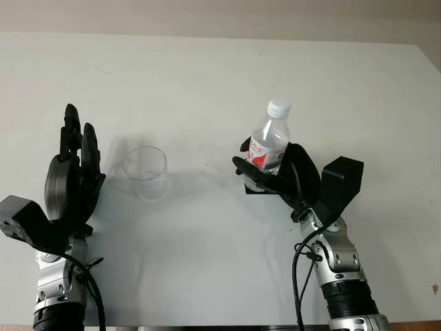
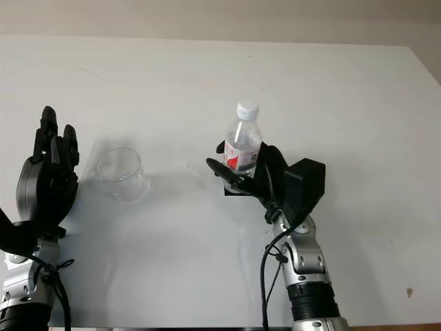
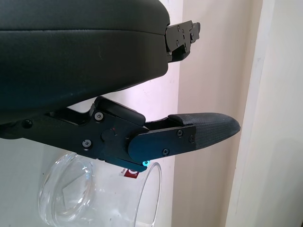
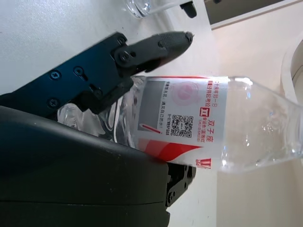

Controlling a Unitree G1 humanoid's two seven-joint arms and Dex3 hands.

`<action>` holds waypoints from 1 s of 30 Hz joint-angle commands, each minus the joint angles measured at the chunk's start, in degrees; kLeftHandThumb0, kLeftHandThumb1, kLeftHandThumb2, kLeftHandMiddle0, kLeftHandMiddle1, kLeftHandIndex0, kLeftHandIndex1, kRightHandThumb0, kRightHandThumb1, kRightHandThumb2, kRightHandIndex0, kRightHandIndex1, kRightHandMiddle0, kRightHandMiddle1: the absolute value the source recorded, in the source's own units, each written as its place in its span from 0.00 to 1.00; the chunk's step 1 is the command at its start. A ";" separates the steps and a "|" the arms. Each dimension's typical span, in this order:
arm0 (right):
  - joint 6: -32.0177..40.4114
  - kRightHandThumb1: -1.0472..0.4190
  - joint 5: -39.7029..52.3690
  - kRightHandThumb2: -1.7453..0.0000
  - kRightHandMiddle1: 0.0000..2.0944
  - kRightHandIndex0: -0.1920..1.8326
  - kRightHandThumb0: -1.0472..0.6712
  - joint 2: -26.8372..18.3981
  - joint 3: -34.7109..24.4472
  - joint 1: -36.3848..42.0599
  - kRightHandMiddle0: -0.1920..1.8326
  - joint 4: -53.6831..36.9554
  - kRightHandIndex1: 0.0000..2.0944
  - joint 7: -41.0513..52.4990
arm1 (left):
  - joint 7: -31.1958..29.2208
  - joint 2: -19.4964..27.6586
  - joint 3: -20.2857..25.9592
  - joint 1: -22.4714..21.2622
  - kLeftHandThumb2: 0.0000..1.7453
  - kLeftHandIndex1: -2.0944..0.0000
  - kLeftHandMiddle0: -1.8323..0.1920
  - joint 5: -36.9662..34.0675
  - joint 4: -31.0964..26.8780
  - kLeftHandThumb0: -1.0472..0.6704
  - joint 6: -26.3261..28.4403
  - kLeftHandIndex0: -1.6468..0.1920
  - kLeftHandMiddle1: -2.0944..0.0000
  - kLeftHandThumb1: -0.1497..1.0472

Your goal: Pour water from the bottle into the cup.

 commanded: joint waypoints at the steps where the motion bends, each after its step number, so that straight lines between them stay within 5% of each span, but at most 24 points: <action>1: -1.37 0.00 0.16 0.91 0.96 0.15 0.27 -0.50 -0.05 2.22 0.09 1.34 1.00 1.48 | -0.10 0.36 0.35 0.72 0.32 1.00 1.00 -0.13 0.16 0.18 0.04 1.00 0.98 1.00; 6: -3.50 0.01 -0.24 0.96 0.71 0.06 0.23 -2.04 0.60 3.26 0.07 1.11 0.75 5.50 | -0.76 0.56 0.36 0.28 0.32 1.00 1.00 -0.21 0.89 0.18 -0.36 1.00 0.98 1.00; 14: -2.97 0.07 -1.31 0.97 0.31 0.14 0.20 -3.51 1.67 4.51 0.11 0.01 0.22 7.45 | -0.85 0.77 0.55 0.47 0.32 1.00 1.00 -0.51 0.54 0.18 0.13 1.00 0.99 1.00; 22: -9.32 0.08 -4.63 0.97 0.14 0.07 0.19 -5.13 2.54 4.77 0.06 2.90 0.03 8.36 | -0.97 0.98 0.60 0.23 0.33 1.00 1.00 -0.41 0.72 0.18 0.23 1.00 1.00 1.00; 30: -18.33 0.06 -9.98 0.97 0.00 0.00 0.06 -6.79 2.94 4.26 0.00 7.72 0.00 5.18 | -1.16 0.81 0.80 0.37 0.33 1.00 1.00 -0.51 0.73 0.18 -0.02 1.00 1.00 1.00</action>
